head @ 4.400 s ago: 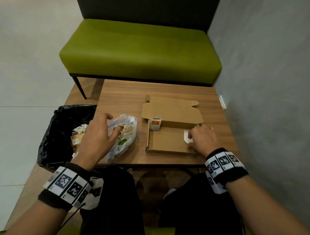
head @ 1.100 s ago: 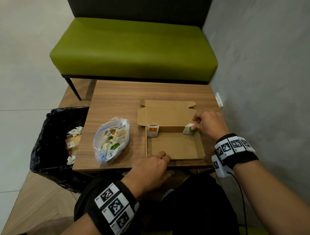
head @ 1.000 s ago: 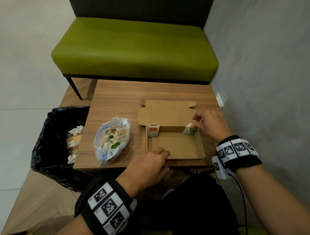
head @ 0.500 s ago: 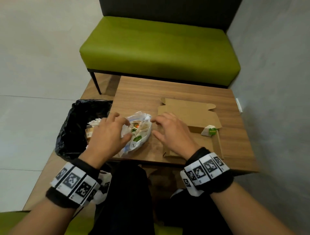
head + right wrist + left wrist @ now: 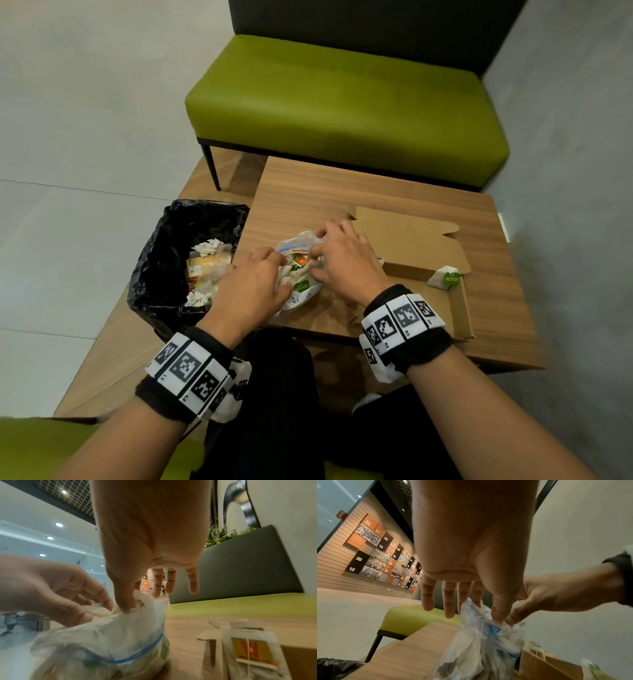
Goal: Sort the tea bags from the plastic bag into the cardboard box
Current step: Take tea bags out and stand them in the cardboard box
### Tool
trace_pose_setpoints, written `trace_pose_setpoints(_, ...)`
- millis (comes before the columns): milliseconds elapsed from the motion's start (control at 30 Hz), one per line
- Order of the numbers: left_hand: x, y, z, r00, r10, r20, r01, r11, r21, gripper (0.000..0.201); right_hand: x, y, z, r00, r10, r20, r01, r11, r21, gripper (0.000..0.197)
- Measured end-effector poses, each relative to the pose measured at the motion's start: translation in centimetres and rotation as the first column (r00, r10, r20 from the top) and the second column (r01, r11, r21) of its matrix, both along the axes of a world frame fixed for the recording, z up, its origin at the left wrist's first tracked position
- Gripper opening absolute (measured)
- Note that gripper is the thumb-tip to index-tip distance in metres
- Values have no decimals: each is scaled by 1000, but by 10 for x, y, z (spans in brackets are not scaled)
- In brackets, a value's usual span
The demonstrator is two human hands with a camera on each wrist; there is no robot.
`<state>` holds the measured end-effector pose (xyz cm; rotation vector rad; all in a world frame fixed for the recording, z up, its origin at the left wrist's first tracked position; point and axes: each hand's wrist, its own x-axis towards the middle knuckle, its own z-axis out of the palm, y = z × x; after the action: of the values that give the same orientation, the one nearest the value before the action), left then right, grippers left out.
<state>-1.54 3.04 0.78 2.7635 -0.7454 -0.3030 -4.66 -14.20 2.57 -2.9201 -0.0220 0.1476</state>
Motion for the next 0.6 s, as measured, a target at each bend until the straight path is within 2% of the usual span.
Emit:
trace_pose_setpoints(167,-2,9,0,1000,-6,0,5,995,-102,48,-2,-10,18,995,-92,41,78,962,261,8)
trace_pose_setpoints(233,-3,12,4,999,8,32,-1,977,-213,47,-6,-16,27,987,-158,28,134,907,398,16)
trace_pose_setpoints(333,-12,11,22,994,107,38,-77,883,-464,29,-19,-28,38,961,-275,8,213,763,610,14)
trace_pose_setpoints(400,-22,2,36,988,134,-82,-156,794,-588,11,-32,-36,40,940,-341,19,236,688,686,9)
trace_pose_setpoints(433,-27,-4,39,981,110,-159,-186,762,-620,14,-39,-38,39,931,-363,50,229,683,693,6)
trace_pose_setpoints(500,-34,-20,40,945,22,-328,-243,717,-653,31,-54,-41,34,908,-373,192,181,762,621,7)
trace_pose_setpoints(600,-43,-40,34,798,-143,-585,-375,643,-668,50,-77,-37,22,849,-208,486,25,934,357,7)
